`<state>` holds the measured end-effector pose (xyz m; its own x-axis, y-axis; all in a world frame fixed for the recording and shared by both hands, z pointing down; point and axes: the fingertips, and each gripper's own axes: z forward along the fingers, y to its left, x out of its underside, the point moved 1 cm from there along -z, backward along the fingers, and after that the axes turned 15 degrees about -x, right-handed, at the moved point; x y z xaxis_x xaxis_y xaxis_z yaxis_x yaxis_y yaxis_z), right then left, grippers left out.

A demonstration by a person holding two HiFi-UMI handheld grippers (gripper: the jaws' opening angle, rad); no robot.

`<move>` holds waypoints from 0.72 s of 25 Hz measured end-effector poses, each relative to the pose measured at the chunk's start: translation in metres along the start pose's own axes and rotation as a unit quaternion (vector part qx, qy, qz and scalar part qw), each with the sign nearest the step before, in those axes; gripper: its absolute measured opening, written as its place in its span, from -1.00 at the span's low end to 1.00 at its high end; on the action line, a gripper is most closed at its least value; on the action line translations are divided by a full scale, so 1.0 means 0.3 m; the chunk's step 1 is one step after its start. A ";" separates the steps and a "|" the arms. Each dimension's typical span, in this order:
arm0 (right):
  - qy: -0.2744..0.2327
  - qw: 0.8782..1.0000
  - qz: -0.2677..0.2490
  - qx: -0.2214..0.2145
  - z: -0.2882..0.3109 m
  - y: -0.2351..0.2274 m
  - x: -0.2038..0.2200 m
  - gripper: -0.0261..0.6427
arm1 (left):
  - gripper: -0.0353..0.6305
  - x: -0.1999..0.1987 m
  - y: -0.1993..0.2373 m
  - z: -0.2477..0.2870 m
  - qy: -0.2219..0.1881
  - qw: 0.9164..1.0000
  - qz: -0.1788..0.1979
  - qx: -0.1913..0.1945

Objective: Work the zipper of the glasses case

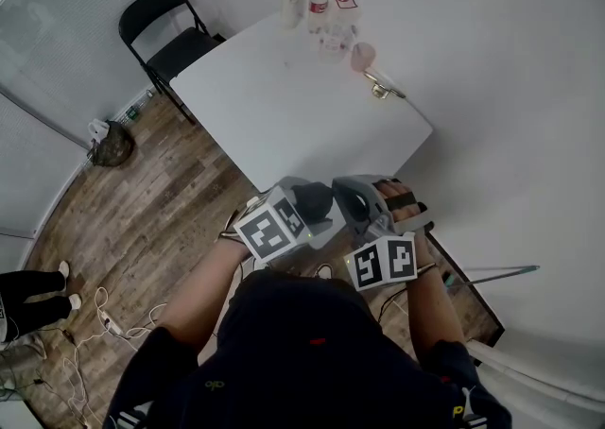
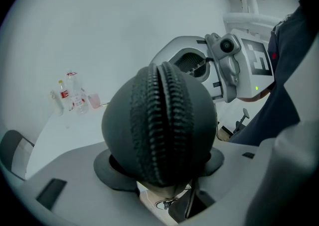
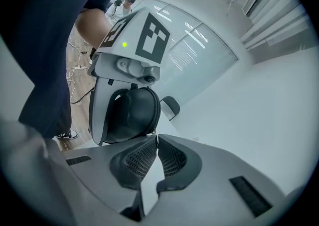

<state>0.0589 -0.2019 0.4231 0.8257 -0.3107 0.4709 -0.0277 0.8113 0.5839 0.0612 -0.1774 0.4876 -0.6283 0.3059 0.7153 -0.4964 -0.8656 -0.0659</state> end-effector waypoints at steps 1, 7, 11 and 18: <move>0.002 1.000 -0.004 -0.001 0.001 0.004 0.001 -0.86 | -0.05 0.007 -0.003 0.005 0.004 1.000 0.003 0.000; 0.008 1.000 -0.015 -0.007 0.005 0.021 0.006 -0.86 | -0.05 0.044 0.001 0.027 0.023 0.998 0.054 -0.021; -0.043 0.996 0.070 -0.022 -0.022 0.011 0.014 -0.86 | -0.06 0.008 0.040 0.011 -0.034 0.992 0.090 -0.077; -0.164 0.965 0.206 -0.013 -0.092 -0.003 0.005 -0.85 | -0.07 -0.066 0.066 -0.054 -0.116 0.979 0.121 -0.114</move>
<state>0.0756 -0.1894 0.4050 0.5242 -0.0960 0.8462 -0.2971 0.9106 0.2873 0.0540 -0.1943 0.4607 -0.6042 -0.0177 0.7967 -0.4877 -0.7824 -0.3873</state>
